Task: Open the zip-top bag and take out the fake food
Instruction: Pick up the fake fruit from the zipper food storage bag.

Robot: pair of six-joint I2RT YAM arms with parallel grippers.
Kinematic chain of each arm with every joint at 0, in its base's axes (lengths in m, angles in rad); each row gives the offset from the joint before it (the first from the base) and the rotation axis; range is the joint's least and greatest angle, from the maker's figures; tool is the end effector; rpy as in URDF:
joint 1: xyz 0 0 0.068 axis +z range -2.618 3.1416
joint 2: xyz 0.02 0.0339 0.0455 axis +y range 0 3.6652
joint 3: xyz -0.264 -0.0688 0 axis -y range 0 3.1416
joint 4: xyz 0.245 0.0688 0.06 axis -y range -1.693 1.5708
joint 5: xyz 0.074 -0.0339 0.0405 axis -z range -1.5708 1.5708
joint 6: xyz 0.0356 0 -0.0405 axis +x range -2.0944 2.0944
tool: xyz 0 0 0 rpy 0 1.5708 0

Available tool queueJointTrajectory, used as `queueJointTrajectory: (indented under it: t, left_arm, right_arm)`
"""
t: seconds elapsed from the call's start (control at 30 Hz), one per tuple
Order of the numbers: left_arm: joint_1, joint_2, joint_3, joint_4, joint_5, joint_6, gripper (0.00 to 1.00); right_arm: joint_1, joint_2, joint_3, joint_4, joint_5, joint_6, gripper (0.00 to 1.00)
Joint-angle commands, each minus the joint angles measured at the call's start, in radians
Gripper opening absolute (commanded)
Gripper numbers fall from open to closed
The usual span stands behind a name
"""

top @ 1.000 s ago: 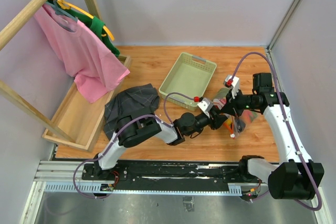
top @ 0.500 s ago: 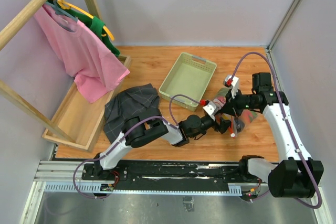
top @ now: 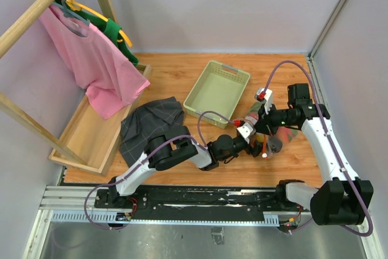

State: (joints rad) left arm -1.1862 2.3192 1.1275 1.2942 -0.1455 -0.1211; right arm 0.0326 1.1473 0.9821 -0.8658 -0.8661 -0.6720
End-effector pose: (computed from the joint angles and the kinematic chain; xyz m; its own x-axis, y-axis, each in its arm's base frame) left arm 0.1754 -0.4196 0.1127 -0.0662 -0.1551 -0.9857 0.8614 0.4898 -0.1349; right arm 0.2119 0.0340 0.2898 -0.4142 -0.4170 -0.8090 -0.8565 0.4793 0.1914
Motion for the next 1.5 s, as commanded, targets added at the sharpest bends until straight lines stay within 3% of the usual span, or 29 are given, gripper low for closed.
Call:
queueJointTrajectory:
  t: [0.0, 0.27, 0.4, 0.6, 0.73, 1.17, 1.47]
  left_arm:
    - [-0.007, 0.023, 0.024, -0.043, 0.012, 0.071, 0.79]
    - [-0.008, 0.055, 0.039, -0.061, 0.002, 0.072, 0.78]
    - [-0.008, 0.062, 0.051, -0.07, -0.011, 0.062, 0.59]
    - [-0.007, 0.006, -0.015, 0.0, -0.024, 0.04, 0.2]
    - [-0.008, -0.06, -0.092, 0.065, -0.023, -0.006, 0.11]
    - [-0.006, -0.221, -0.349, 0.281, -0.075, -0.199, 0.05]
    - [-0.005, -0.318, -0.465, 0.335, 0.005, -0.293, 0.02]
  right_arm:
    - [0.044, 0.013, 0.006, -0.014, -0.018, -0.007, 0.01]
    - [0.046, 0.014, 0.002, -0.014, -0.011, -0.006, 0.01]
    - [0.046, 0.013, 0.002, -0.013, -0.006, -0.005, 0.01]
    - [0.045, 0.011, 0.0, -0.01, 0.022, -0.002, 0.01]
    - [0.046, 0.009, 0.002, -0.005, 0.038, -0.001, 0.01]
    - [0.044, 0.011, -0.007, 0.017, 0.098, 0.01, 0.01]
    - [0.044, 0.008, -0.011, 0.024, 0.114, 0.013, 0.03]
